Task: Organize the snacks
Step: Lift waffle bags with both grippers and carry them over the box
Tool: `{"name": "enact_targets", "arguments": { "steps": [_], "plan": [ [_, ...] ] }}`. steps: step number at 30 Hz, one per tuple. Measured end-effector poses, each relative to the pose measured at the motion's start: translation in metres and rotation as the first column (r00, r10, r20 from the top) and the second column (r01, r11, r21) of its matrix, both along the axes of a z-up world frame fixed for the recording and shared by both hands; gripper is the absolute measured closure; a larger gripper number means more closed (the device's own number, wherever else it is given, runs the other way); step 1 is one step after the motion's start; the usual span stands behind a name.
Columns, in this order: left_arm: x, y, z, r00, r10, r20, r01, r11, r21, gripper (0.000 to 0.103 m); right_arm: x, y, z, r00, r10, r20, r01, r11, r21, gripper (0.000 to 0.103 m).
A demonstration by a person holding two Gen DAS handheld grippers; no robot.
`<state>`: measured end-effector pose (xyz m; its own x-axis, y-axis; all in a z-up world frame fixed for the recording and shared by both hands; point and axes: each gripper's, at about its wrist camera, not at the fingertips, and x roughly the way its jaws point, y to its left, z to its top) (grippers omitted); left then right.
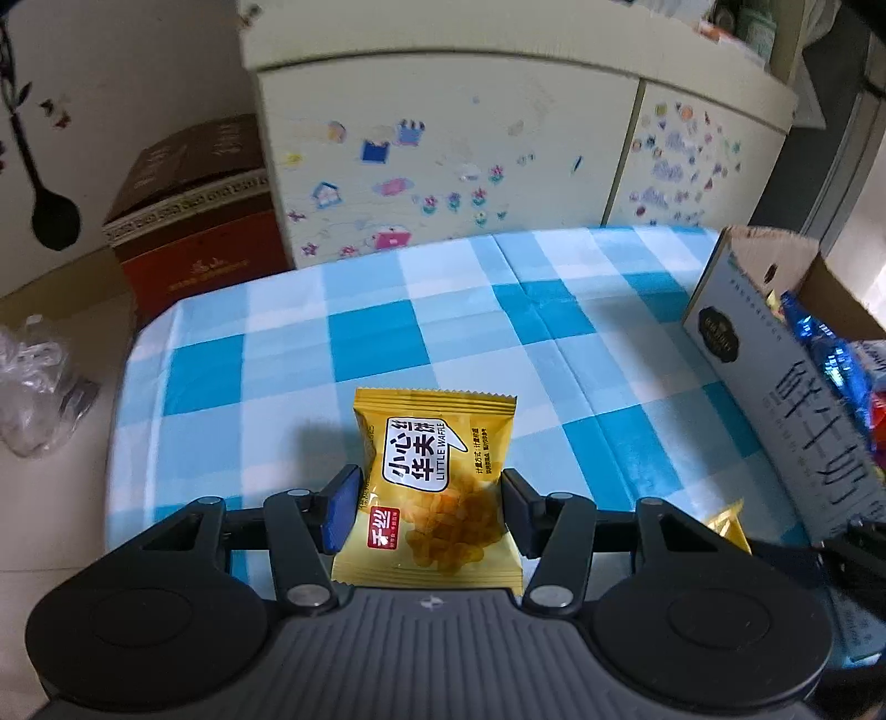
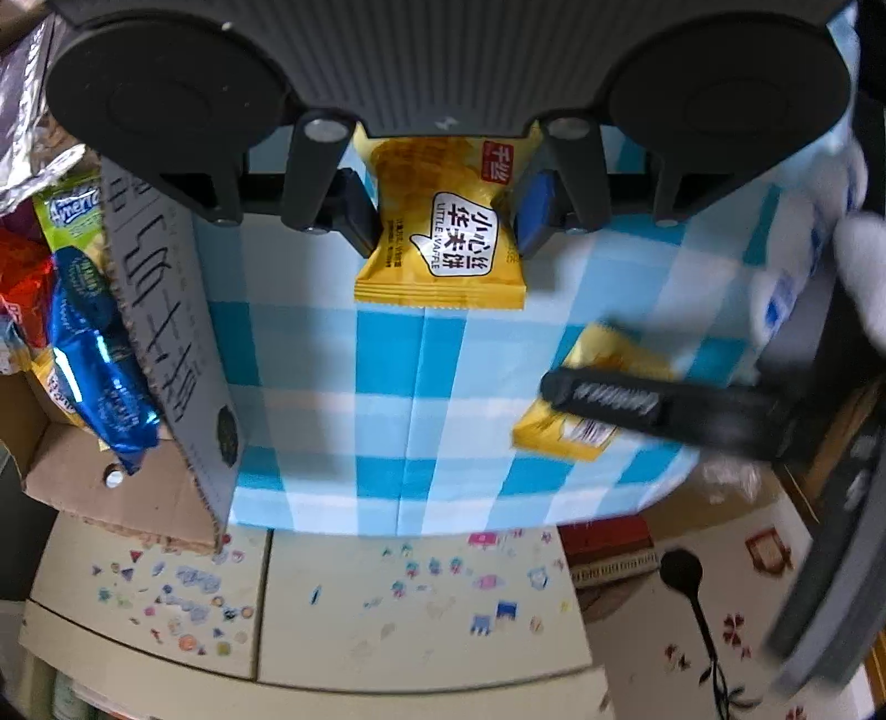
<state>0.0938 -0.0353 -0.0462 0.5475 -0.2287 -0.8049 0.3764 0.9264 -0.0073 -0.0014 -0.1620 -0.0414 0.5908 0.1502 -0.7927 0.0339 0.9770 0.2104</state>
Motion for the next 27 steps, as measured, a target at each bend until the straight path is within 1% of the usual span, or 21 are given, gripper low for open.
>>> {"name": "enact_targets", "arguments": {
  "steps": [2, 5, 9, 13, 16, 19, 27],
  "plan": [
    [-0.012, 0.003, 0.007, 1.000, 0.017, 0.025, -0.016, 1.000, -0.006, 0.044, -0.004, -0.006, 0.007, 1.000, -0.017, 0.017, 0.016, 1.000, 0.022, 0.049],
    [-0.029, 0.009, 0.011, 0.999, 0.052, 0.017, -0.051, 0.998, -0.045, 0.044, -0.010, -0.009, 0.017, 0.999, -0.023, 0.049, 0.022, 1.000, 0.014, 0.049],
    [-0.055, 0.013, 0.015, 0.996, 0.076, 0.036, -0.074, 0.996, -0.052, 0.044, -0.017, -0.009, 0.030, 0.996, -0.011, 0.088, 0.010, 1.000, 0.009, 0.049],
    [-0.077, 0.021, 0.020, 0.992, 0.110, 0.055, -0.106, 0.991, -0.077, 0.044, -0.022, -0.009, 0.040, 0.993, -0.009, 0.120, 0.009, 1.000, -0.002, 0.049],
    [-0.090, 0.028, 0.021, 0.987, 0.147, 0.060, -0.141, 0.986, -0.093, 0.044, -0.027, -0.012, 0.046, 0.992, -0.021, 0.128, 0.020, 1.000, 0.008, 0.049],
    [-0.099, 0.035, 0.021, 0.983, 0.178, 0.052, -0.172, 0.979, -0.108, 0.044, -0.034, -0.013, 0.051, 0.990, -0.023, 0.143, 0.024, 1.000, -0.007, 0.049],
    [-0.125, 0.037, 0.026, 0.978, 0.200, 0.058, -0.192, 0.975, -0.115, 0.044, -0.052, -0.017, 0.064, 0.984, -0.025, 0.178, 0.026, 1.000, -0.001, 0.049]
  ]
}}
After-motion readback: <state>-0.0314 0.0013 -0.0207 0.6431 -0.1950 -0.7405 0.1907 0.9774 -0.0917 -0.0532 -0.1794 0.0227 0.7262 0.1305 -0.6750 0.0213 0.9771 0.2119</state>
